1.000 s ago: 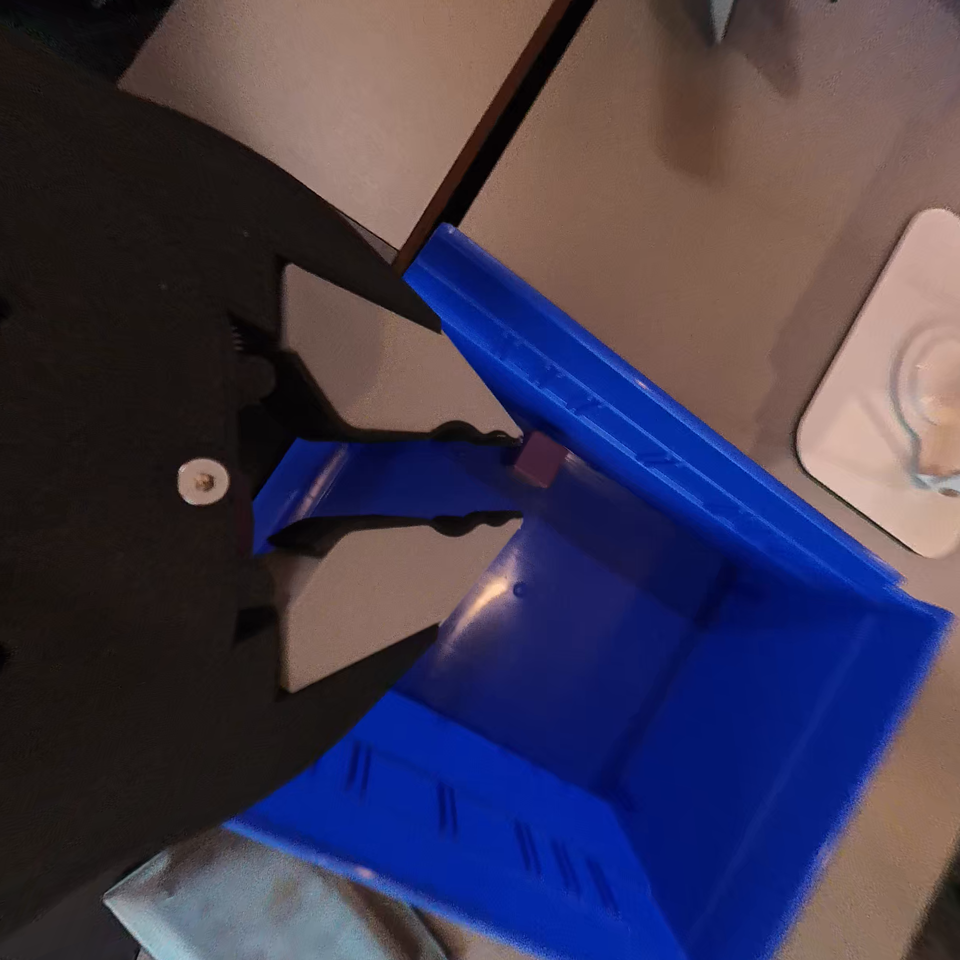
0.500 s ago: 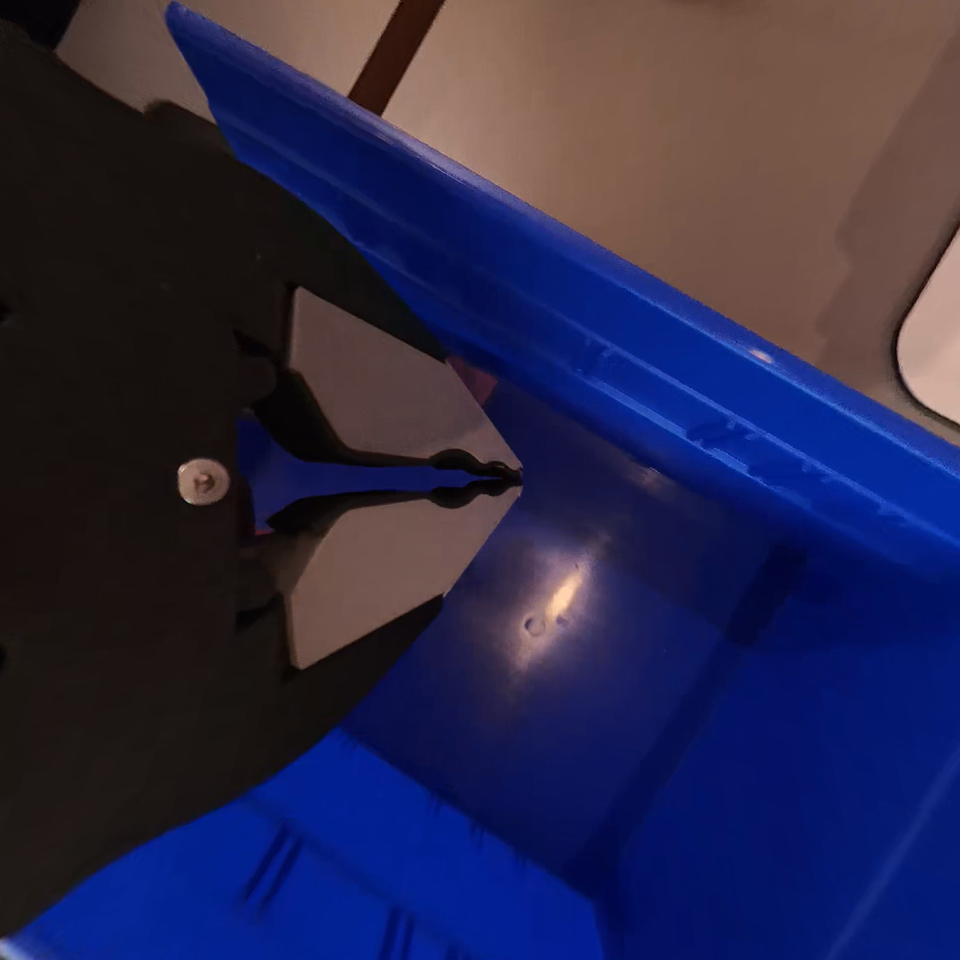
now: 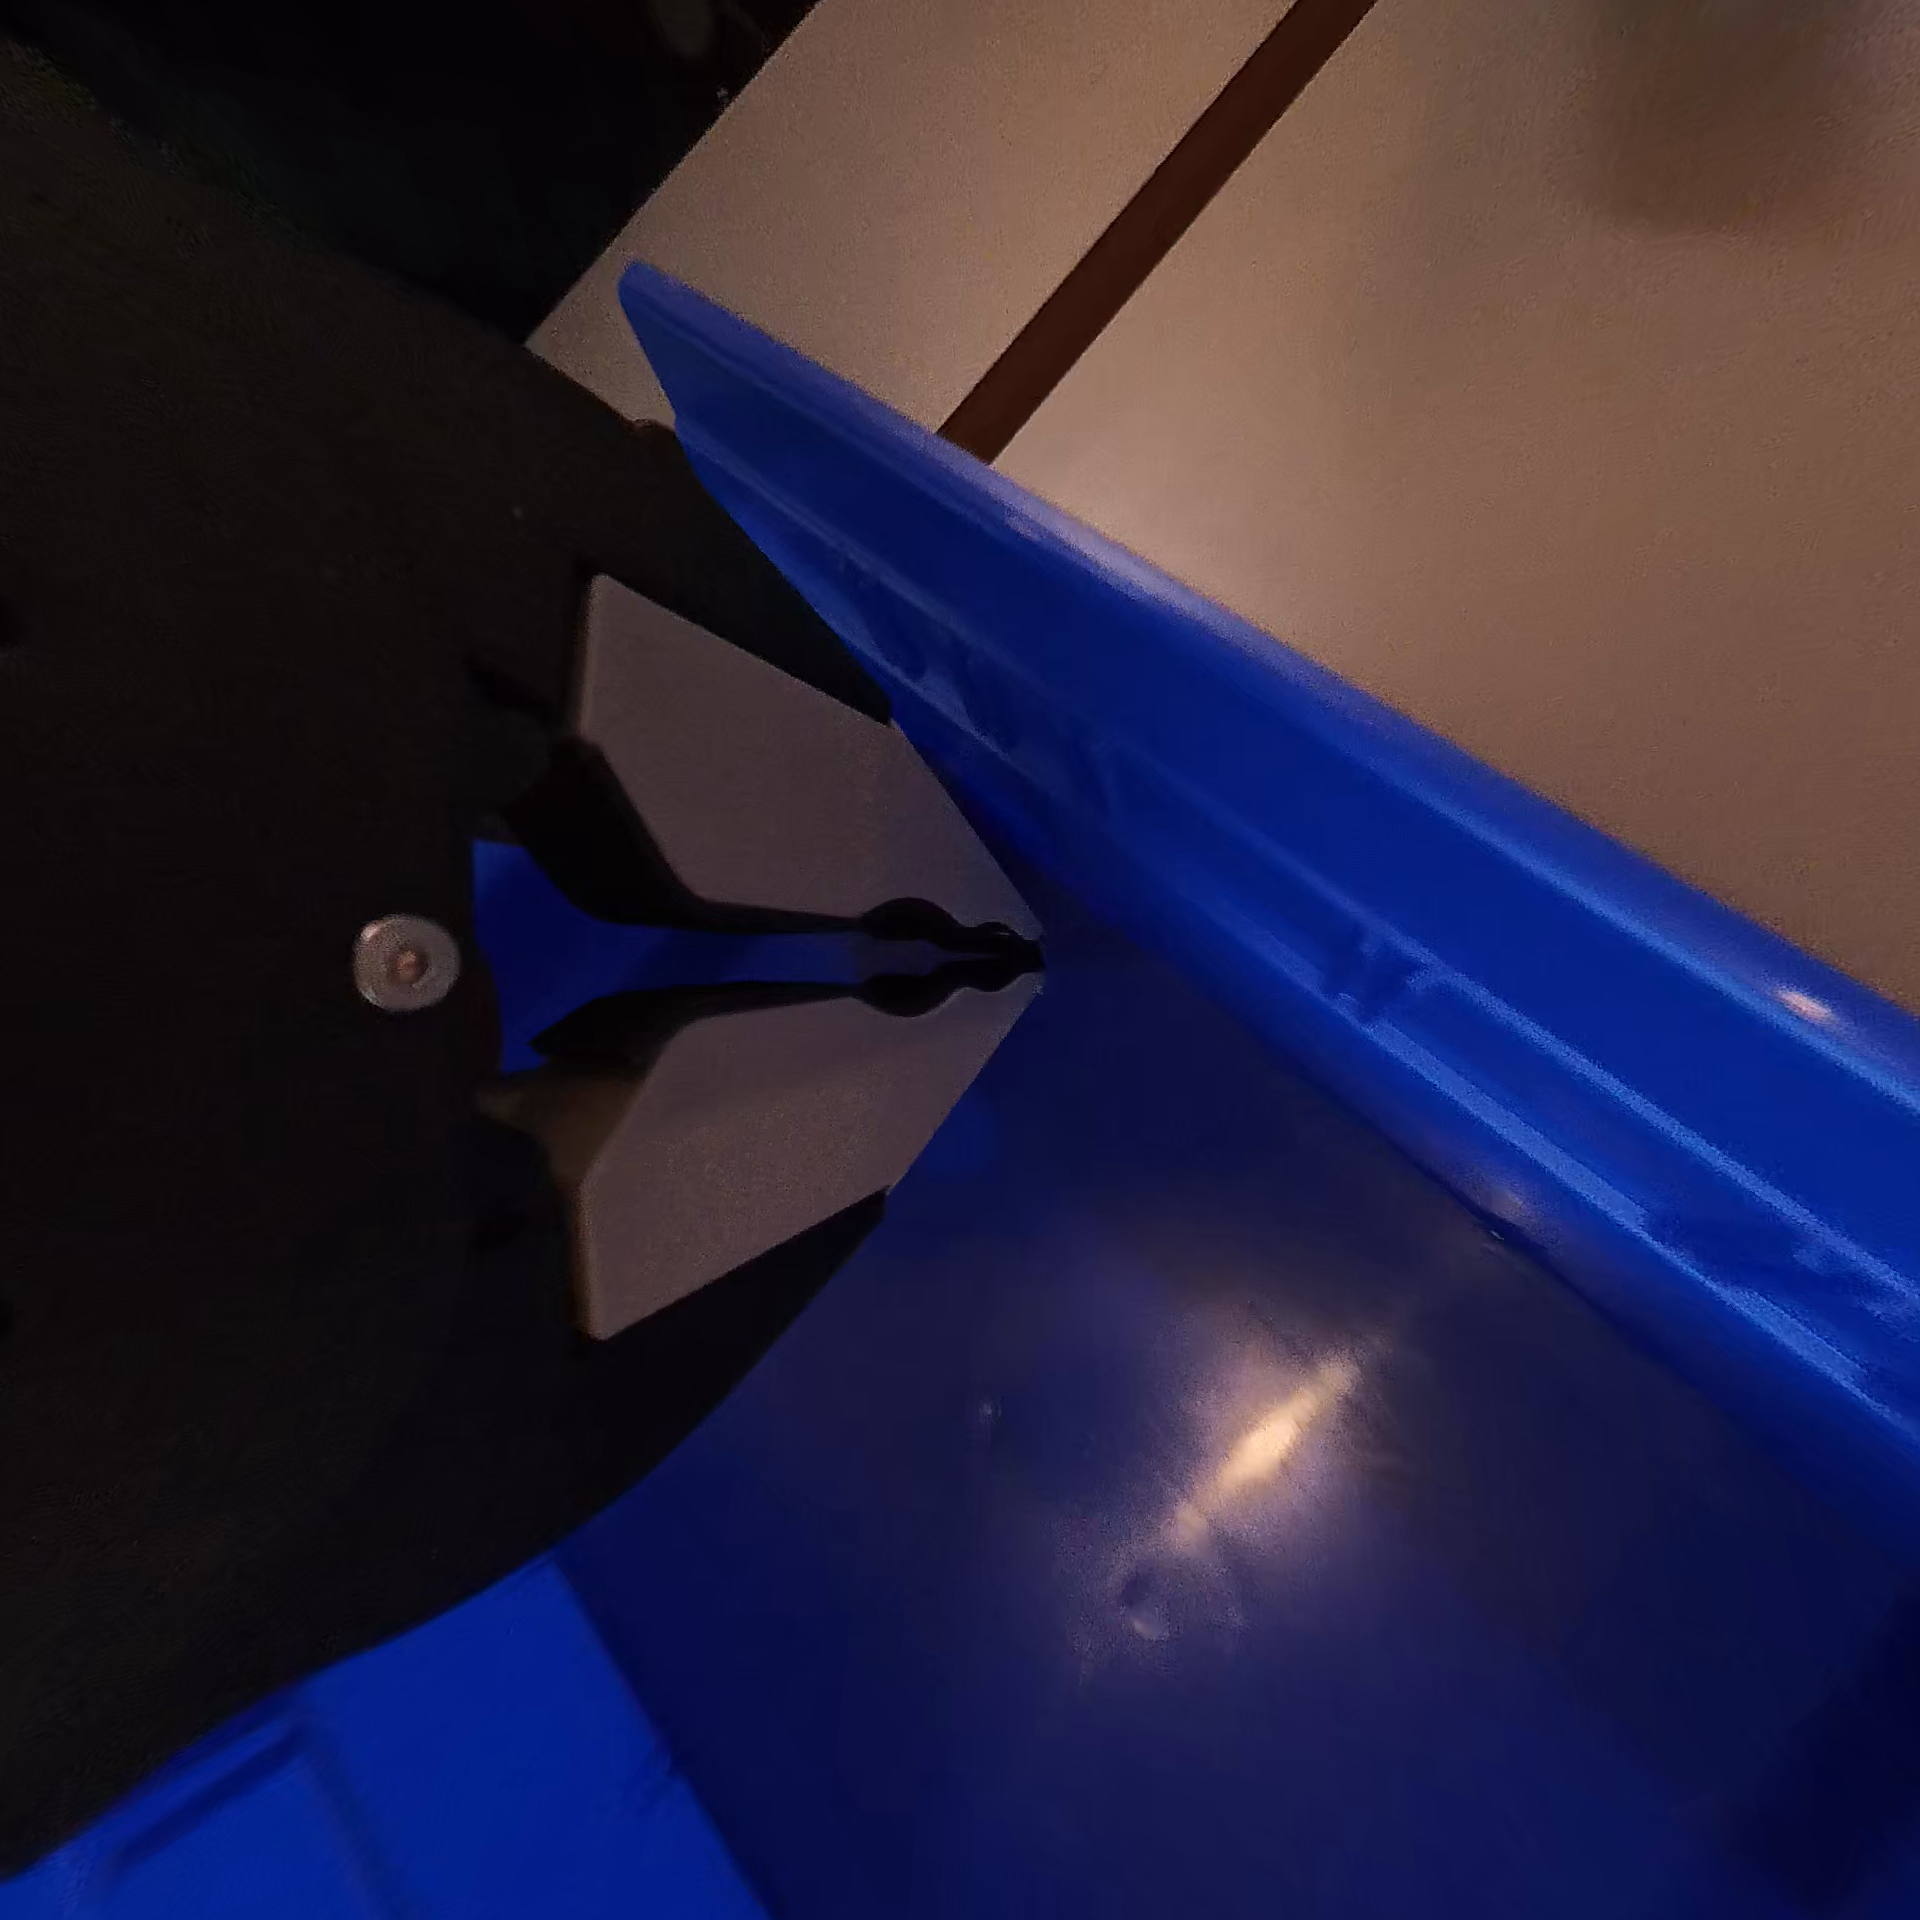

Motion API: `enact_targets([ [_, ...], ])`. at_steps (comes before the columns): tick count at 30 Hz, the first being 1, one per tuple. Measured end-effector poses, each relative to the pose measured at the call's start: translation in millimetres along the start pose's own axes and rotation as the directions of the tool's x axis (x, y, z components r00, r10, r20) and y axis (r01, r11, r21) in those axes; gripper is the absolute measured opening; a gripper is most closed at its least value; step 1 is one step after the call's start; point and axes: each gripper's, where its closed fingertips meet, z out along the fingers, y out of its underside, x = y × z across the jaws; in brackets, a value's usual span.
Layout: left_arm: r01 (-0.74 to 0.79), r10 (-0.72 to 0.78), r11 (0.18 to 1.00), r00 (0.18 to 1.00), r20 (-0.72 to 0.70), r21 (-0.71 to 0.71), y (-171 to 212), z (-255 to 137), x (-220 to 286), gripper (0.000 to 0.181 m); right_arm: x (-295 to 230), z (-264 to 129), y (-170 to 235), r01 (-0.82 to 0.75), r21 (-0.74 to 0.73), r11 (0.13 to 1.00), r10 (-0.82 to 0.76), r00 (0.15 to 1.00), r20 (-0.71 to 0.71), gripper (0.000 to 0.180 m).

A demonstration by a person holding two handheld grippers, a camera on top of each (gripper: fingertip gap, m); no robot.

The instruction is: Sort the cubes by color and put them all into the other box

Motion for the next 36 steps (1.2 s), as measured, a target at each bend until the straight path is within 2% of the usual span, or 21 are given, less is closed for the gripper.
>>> enact_targets([
  [4, 0.006, -0.006, 1.000, 1.000, 0.004, -0.002, 2, 0, -2, 0.056, 11, -35, -20, -0.031, 0.192, 0.981, 0.046, 0.996, -0.074, 0.000],
  [6, 0.007, -0.007, 1.000, 1.000, 0.008, -0.006, 2, 0, -4, 0.056, 18, -56, -21, -0.013, 0.267, 0.964, 0.057, 0.986, -0.157, 0.000],
  [8, 0.010, -0.010, 1.000, 1.000, 0.009, -0.005, 3, -1, -4, 0.056, 18, -89, -26, 0.028, 0.404, 0.915, 0.084, 0.963, -0.256, 0.000],
  [10, 0.017, -0.017, 1.000, 1.000, 0.007, -0.004, 2, -1, -4, 0.056, -2, -131, -32, 0.114, 0.576, 0.810, 0.097, 0.941, -0.323, 0.000],
  [12, 0.021, -0.021, 1.000, 1.000, 0.003, 0.001, 1, -1, -4, 0.056, -42, -169, -36, 0.233, 0.710, 0.665, 0.075, 0.924, -0.374, 0.000],
  [14, 0.026, -0.026, 1.000, 1.000, -0.001, 0.004, 0, -2, -3, 0.056, -90, -190, -43, 0.339, 0.782, 0.524, 0.032, 0.909, -0.416, 0.000],
  [15, 0.026, -0.026, 1.000, 1.000, -0.001, 0.006, -1, -2, -2, 0.056, -110, -193, -47, 0.369, 0.794, 0.483, 0.025, 0.901, -0.434, 0.000],
  [19, 0.040, -0.040, 0.999, 0.999, 0.005, 0.013, -1, -3, -5, 0.056, -191, -157, -82, 0.391, 0.843, 0.369, -0.104, 0.919, -0.380, 0.000],
  [21, 0.054, -0.055, 0.998, 0.998, 0.012, 0.034, -4, -7, -9, 0.056, -214, -121, -105, 0.389, 0.848, 0.361, -0.133, 0.921, -0.367, 0.000],
  [24, 0.079, -0.082, 0.990, 0.996, 0.022, 0.115, -19, -20, -16, 0.055, -221, -64, -142, 0.400, 0.845, 0.354, -0.113, 0.916, -0.386, 0.001],
  [27, 0.124, -0.130, 0.955, 0.992, 0.002, 0.268, -43, -47, -25, 0.055, -209, -19, -170, 0.401, 0.855, 0.328, -0.054, 0.912, -0.407, 0.003],
  [30, 0.174, -0.202, 0.895, 0.979, 0.025, 0.412, -59, -81, -47, 0.053, -205, 11, -188, 0.393, 0.837, 0.381, -0.069, 0.915, -0.398, 0.012],
  [32, 0.223, -0.271, 0.835, 0.962, 0.024, 0.502, -67, -107, -66, 0.052, -202, 12, -197, 0.435, 0.826, 0.359, -0.044, 0.891, -0.451, 0.011],
  [36, 0.336, -0.450, 0.656, 0.893, -0.007, 0.676, -75, -168, -120, 0.046, -207, 32, -207, 0.529, 0.765, 0.367, -0.072, 0.836, -0.544, 0.013],
])
